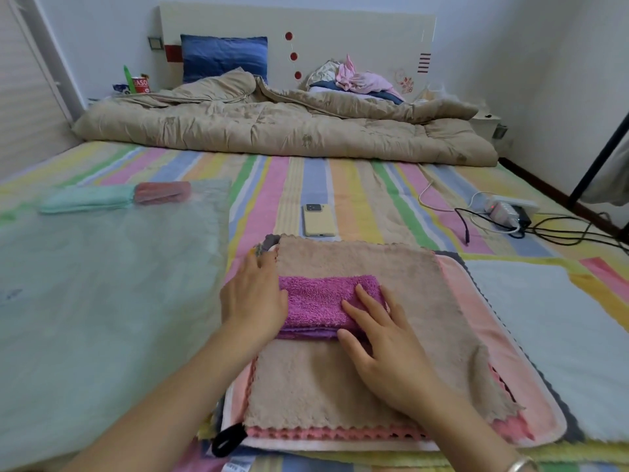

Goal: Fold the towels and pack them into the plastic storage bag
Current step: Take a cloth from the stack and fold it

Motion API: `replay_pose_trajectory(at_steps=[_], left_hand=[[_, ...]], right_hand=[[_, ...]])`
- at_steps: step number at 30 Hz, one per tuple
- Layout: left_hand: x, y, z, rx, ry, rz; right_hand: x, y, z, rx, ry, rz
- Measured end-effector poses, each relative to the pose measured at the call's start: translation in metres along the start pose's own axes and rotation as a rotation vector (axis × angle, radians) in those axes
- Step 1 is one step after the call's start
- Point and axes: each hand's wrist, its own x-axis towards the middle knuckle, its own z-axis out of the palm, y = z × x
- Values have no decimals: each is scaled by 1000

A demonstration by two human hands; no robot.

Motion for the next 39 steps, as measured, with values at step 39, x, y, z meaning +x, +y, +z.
replay_pose_trajectory(at_steps=[39], left_hand=[[13,-51,-4,-591,-463,-299]], right_hand=[[67,-53,16,575,40,412]])
